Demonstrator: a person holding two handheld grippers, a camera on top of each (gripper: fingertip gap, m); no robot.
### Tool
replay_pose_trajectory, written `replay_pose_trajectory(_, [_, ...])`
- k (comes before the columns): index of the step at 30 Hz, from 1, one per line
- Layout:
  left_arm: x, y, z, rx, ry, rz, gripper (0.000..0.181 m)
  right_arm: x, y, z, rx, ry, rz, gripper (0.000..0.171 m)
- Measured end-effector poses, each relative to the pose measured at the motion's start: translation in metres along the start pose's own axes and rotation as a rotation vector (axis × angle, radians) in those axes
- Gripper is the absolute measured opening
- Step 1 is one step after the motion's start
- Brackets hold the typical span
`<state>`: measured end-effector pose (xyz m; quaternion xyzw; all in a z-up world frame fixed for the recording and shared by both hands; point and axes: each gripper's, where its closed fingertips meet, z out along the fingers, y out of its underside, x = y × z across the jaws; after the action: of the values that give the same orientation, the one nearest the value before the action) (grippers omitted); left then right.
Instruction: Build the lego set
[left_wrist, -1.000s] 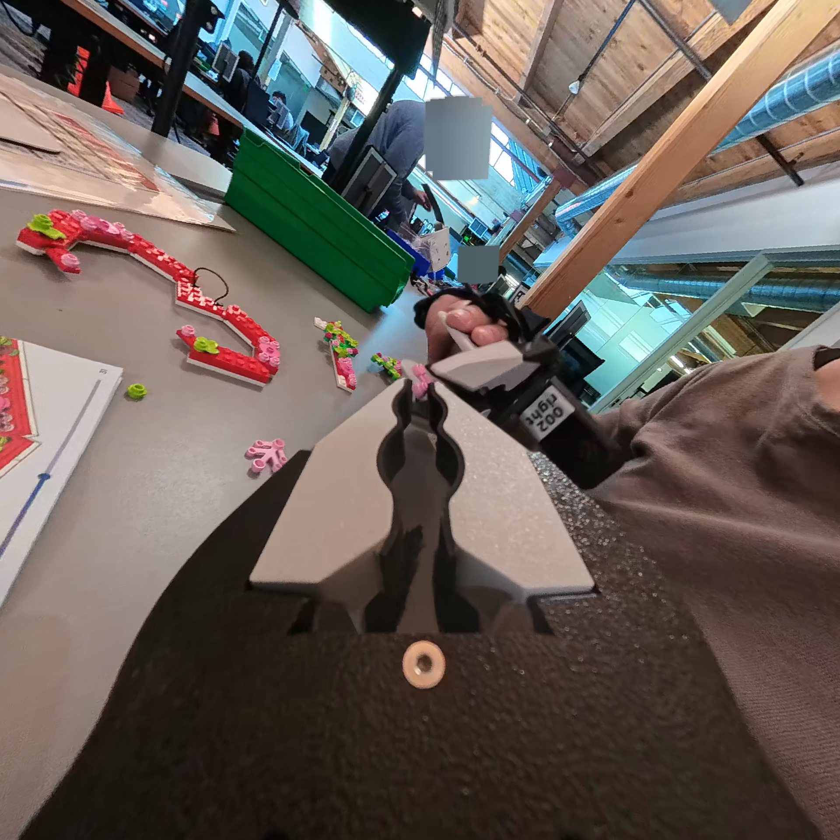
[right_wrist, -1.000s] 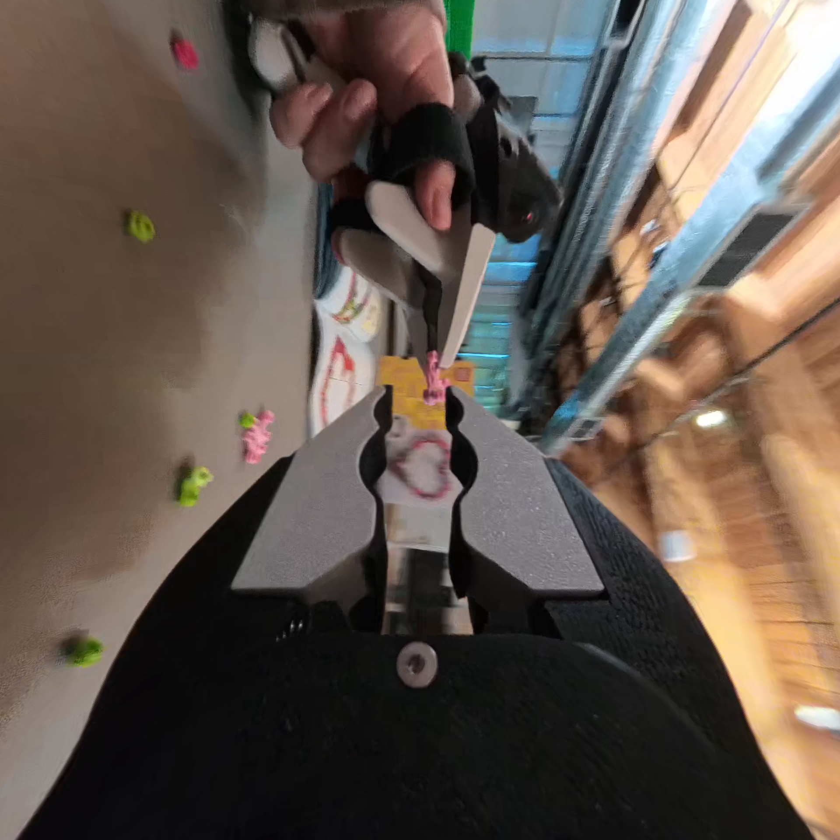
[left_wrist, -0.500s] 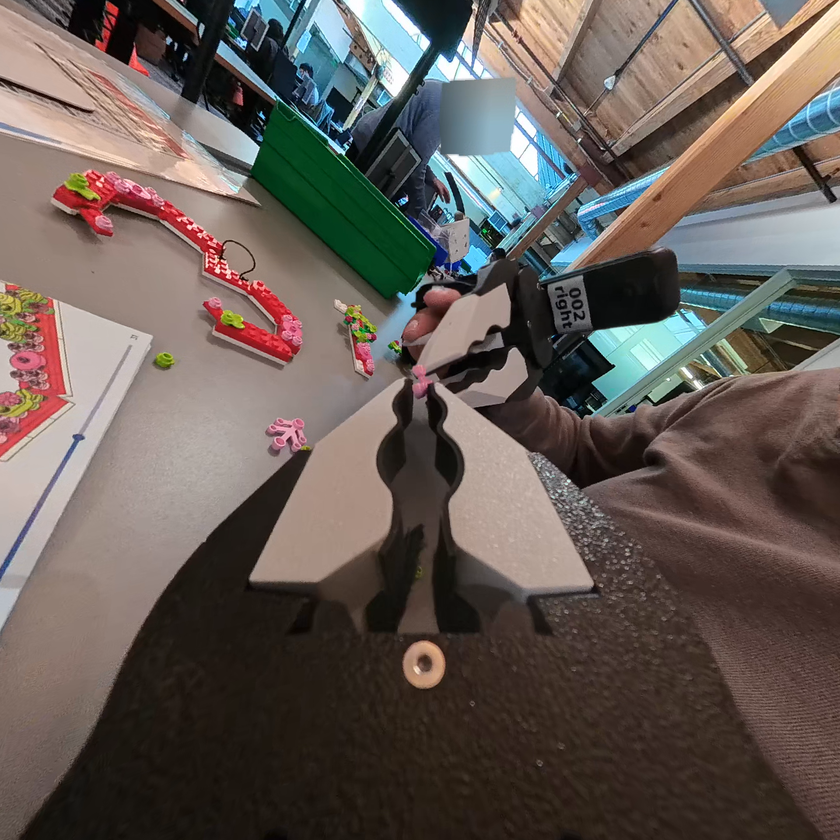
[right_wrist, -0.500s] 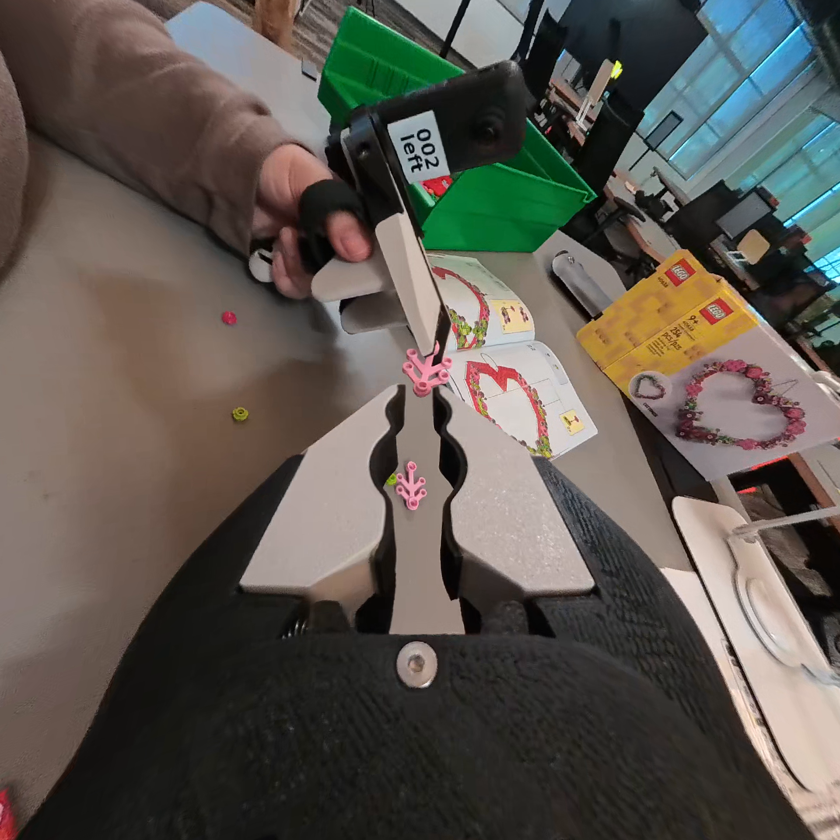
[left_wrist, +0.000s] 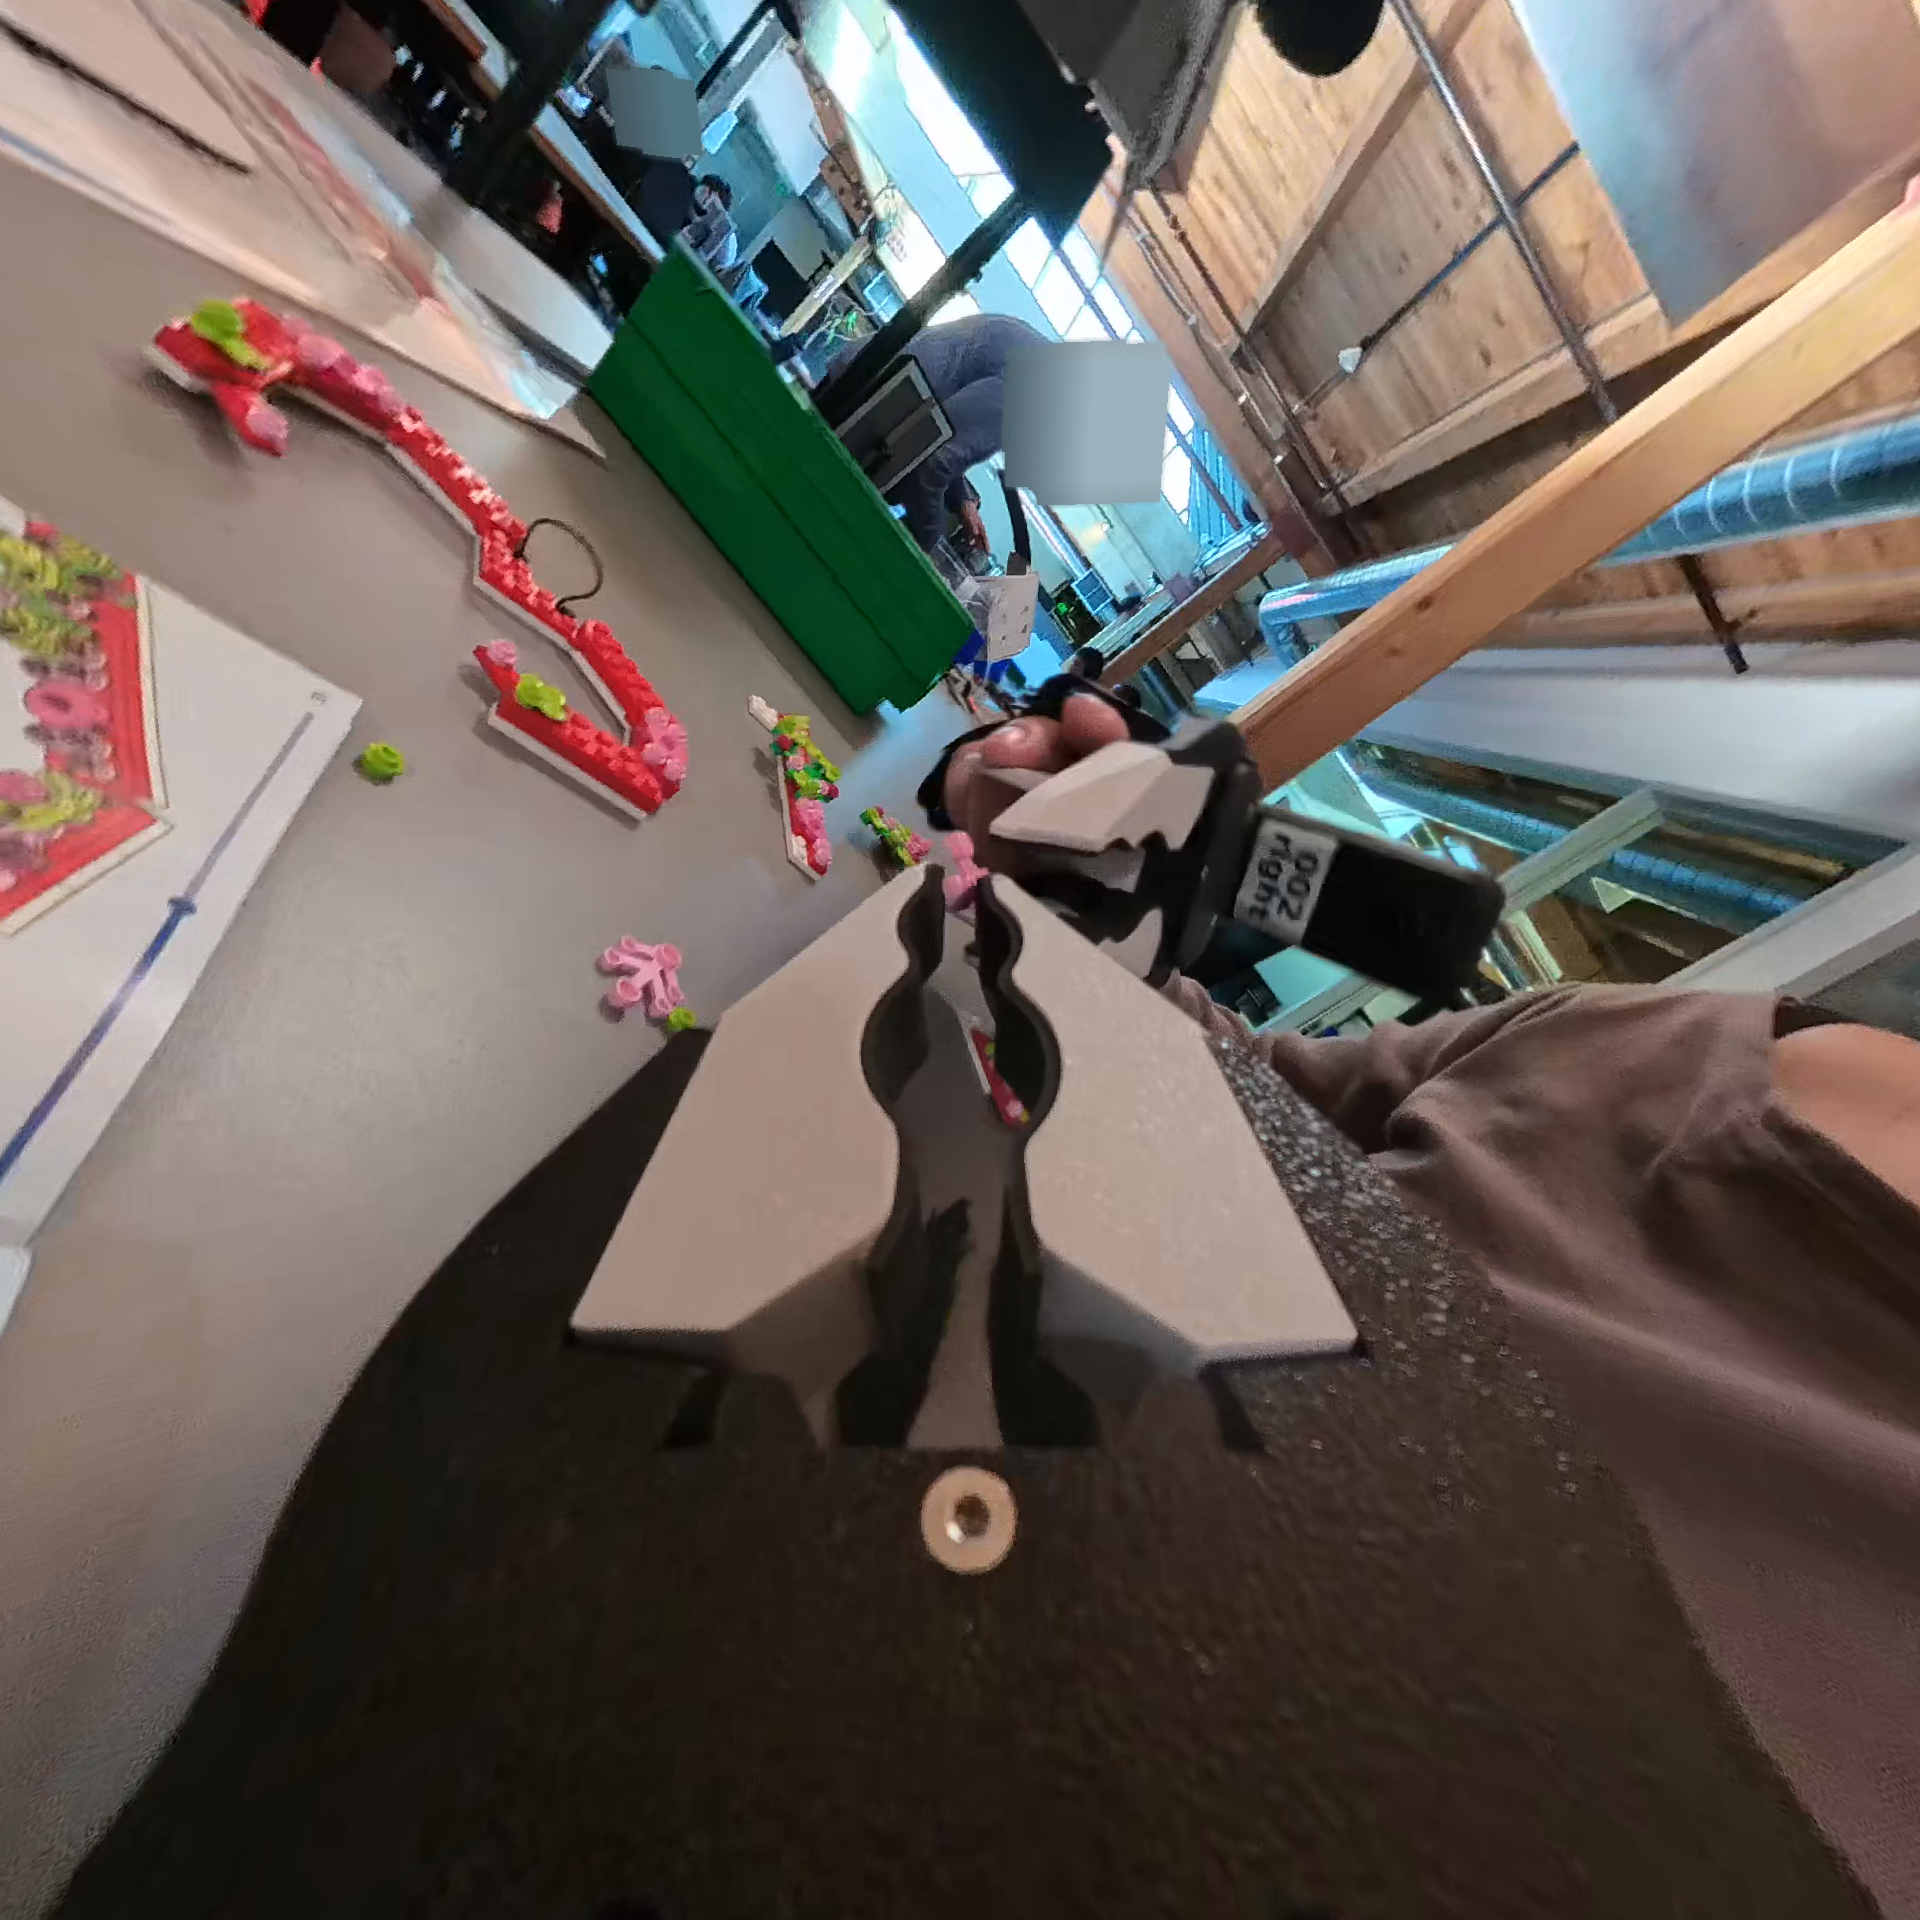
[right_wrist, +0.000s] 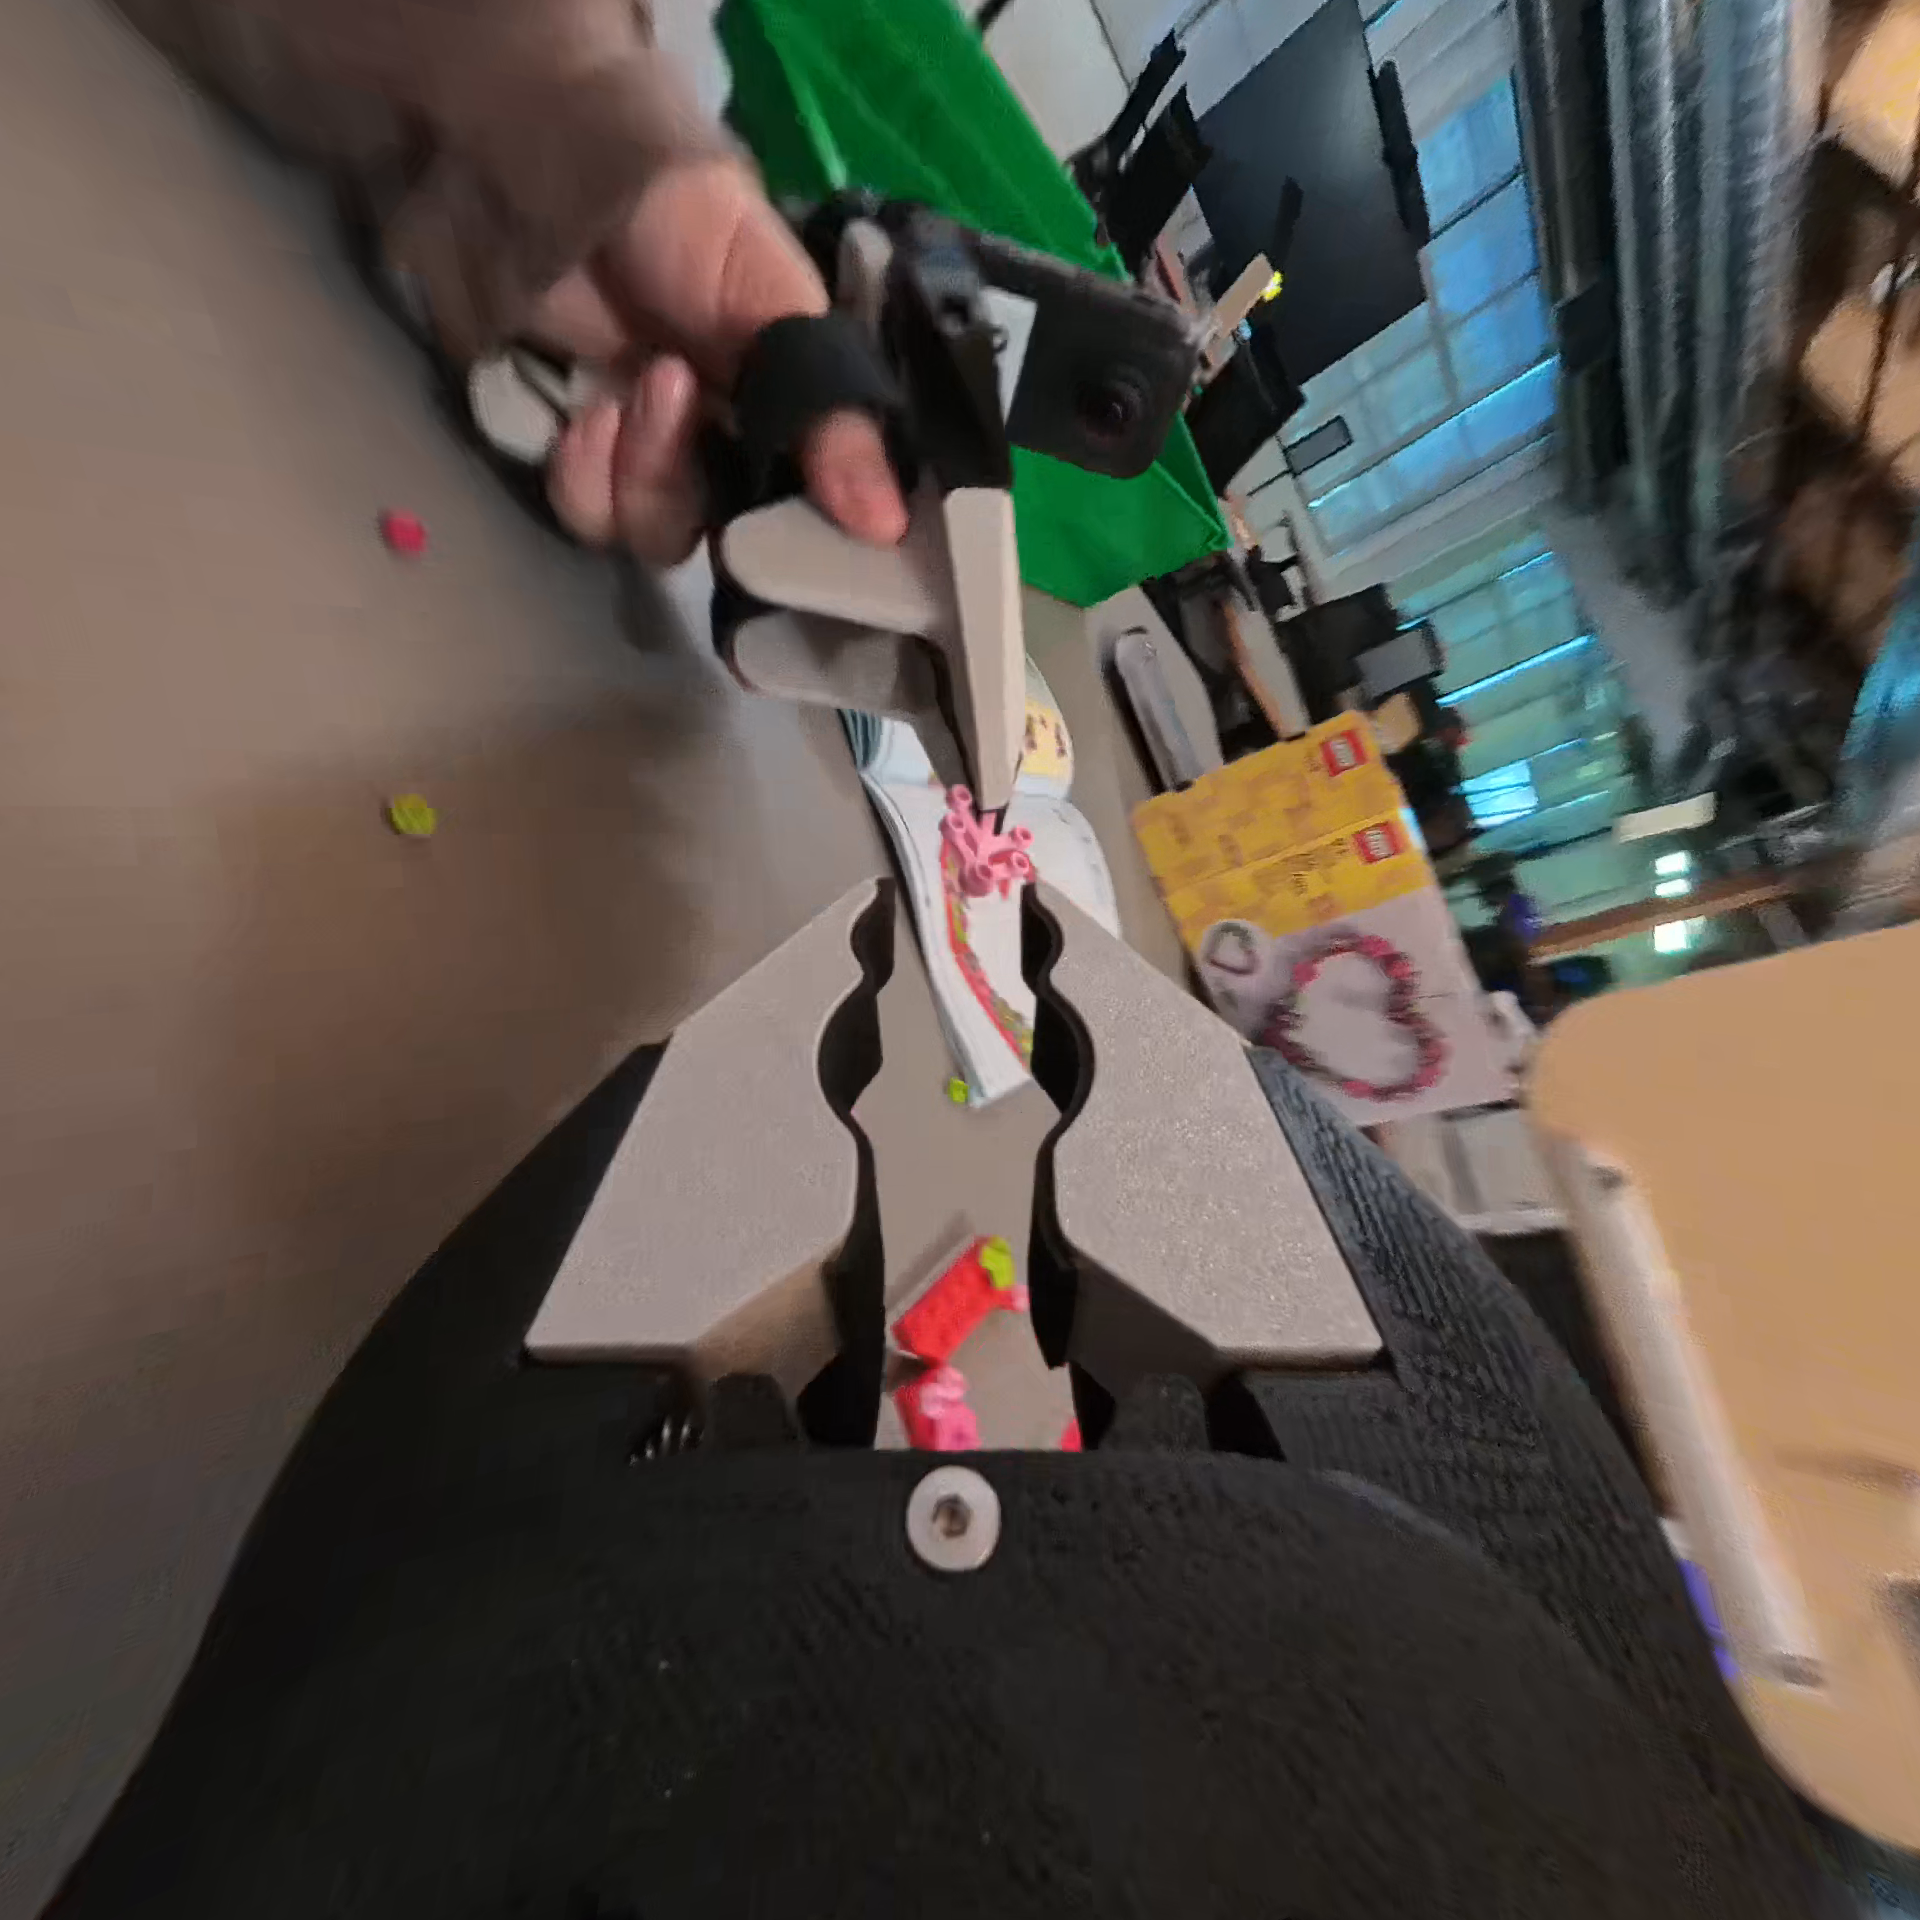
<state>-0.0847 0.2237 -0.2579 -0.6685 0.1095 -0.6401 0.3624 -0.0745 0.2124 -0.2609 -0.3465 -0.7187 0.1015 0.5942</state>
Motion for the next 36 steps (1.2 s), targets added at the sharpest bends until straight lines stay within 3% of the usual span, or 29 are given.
replay_pose_trajectory(4, [-0.002, 0.0, 0.0, 0.005, 0.006, -0.049, 0.003, -0.004, 0.007, 0.005, -0.091, 0.093, -0.299, 0.017])
replay_pose_trajectory(7, [-0.002, 0.0, -0.001, 0.004, 0.009, -0.064, 0.003, -0.003, 0.007, 0.008, -0.116, 0.144, -0.41, 0.015])
replay_pose_trajectory(12, [-0.001, 0.005, 0.002, -0.023, 0.01, -0.057, 0.003, -0.005, 0.004, 0.009, -0.121, 0.184, -0.509, 0.014])
replay_pose_trajectory(15, [-0.002, 0.008, 0.003, -0.044, -0.007, -0.035, 0.003, -0.008, 0.002, 0.01, -0.127, 0.193, -0.566, 0.004])
replay_pose_trajectory(19, [0.002, 0.005, 0.003, -0.032, 0.008, 0.009, 0.003, -0.003, -0.001, 0.008, -0.117, 0.199, -0.519, 0.004])
replay_pose_trajectory(20, [0.005, 0.004, 0.003, -0.036, 0.01, 0.048, 0.005, -0.001, 0.0, 0.007, -0.115, 0.199, -0.501, 0.003])
replay_pose_trajectory(21, [0.007, 0.005, 0.003, -0.053, -0.005, 0.098, 0.019, 0.0, 0.001, 0.006, -0.12, 0.198, -0.484, 0.003])
replay_pose_trajectory(23, [0.009, 0.007, 0.003, -0.107, -0.066, 0.284, 0.038, 0.003, 0.005, 0.004, -0.125, 0.19, -0.458, 0.003])
replay_pose_trajectory(26, [0.005, 0.007, 0.0, -0.192, -0.242, 0.736, 0.048, 0.003, 0.006, 0.003, -0.11, 0.153, -0.381, 0.004])
replay_pose_trajectory(33, [0.005, 0.01, -0.007, -0.322, -0.507, 1.701, 0.051, -0.007, -0.001, 0.003, -0.06, 0.052, -0.289, 0.004])
replay_pose_trajectory(36, [0.006, 0.019, -0.003, -0.373, -0.526, 1.873, 0.044, -0.011, -0.007, 0.004, -0.033, 0.024, -0.274, 0.004])
